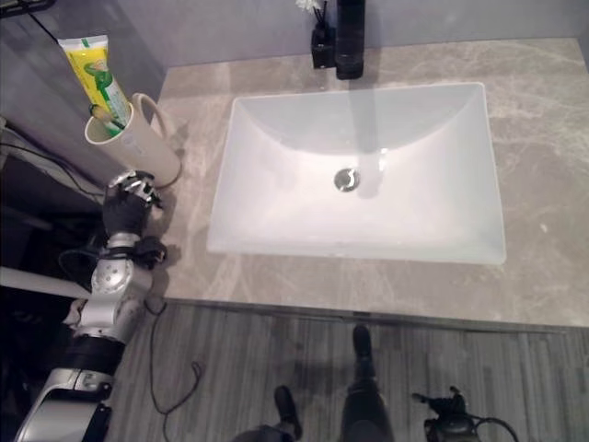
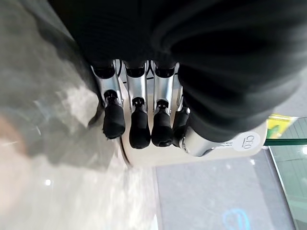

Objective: Put brush and paste in cup on sink, flatten towel.

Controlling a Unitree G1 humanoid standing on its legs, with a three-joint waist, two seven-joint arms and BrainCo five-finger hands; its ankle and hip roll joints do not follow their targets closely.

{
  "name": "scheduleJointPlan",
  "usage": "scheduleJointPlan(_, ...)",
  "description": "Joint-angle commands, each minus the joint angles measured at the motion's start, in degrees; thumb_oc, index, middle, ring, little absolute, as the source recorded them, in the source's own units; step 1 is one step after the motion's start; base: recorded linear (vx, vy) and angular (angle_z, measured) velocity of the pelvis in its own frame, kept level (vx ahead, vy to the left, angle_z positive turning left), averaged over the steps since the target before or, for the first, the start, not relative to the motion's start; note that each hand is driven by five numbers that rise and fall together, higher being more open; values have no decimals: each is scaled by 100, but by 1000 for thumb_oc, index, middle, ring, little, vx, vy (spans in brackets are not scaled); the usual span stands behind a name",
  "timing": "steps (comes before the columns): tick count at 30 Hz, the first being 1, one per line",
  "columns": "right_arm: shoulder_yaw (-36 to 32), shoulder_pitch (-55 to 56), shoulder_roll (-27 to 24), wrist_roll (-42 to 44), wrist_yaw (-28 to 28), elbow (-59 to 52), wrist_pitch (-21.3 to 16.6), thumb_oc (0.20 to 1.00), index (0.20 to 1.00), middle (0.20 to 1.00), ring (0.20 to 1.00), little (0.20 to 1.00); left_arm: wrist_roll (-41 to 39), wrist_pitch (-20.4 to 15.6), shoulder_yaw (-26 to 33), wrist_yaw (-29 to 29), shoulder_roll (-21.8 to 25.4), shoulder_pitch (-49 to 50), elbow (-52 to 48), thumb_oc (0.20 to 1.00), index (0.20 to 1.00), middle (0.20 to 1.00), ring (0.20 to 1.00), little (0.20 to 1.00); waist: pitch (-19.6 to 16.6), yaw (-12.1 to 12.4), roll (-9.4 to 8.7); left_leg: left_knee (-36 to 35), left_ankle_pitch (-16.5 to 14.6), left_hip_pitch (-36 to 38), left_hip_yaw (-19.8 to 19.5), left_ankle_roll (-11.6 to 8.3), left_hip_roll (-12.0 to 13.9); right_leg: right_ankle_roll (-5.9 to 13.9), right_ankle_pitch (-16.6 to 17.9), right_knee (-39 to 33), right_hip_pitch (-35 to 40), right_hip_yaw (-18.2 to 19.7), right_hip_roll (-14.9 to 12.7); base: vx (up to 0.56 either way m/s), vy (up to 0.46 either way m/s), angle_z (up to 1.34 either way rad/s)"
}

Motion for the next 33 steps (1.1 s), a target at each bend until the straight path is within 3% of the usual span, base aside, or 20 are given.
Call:
scheduleJointPlan(1,168,27,193,143,-138,37,-89,1000,1000,1000,1000,1000,-185,-53,153,75,245,79,249,200,200,200,200,200,-47,-113,-202,64,-106,465,45,-31,-206,231,196,248,-239,195,-202,0,0,0)
scheduleJointPlan(11,116,165,189,128,-111,-243,-136,1000,1000,1000,1000,1000,-3,-44,398,-147,278,747,-118,200,200,200,200,200,14,-85,-228,64,-155,555,76,-26,-236,209,180,223,-147,204,-203,0,0,0)
scheduleJointPlan(20,300,220,239,64,-120,-579,-152,1000,1000,1000,1000,1000,-77,-121,682,246,577,306,554,200,200,200,200,200,107,-138,-268,64,-176,608,139,-2,-270,201,163,265,-195,258,-182,6,6,-1)
scheduleJointPlan(33,480,45,236,144,-225,-642,-195,1000,1000,1000,1000,1000,-54,-164,171,366,842,-685,997,200,200,200,200,200,183,-265,-219,64,-38,390,207,-71,-275,184,193,238,-436,325,-101,4,-2,-4)
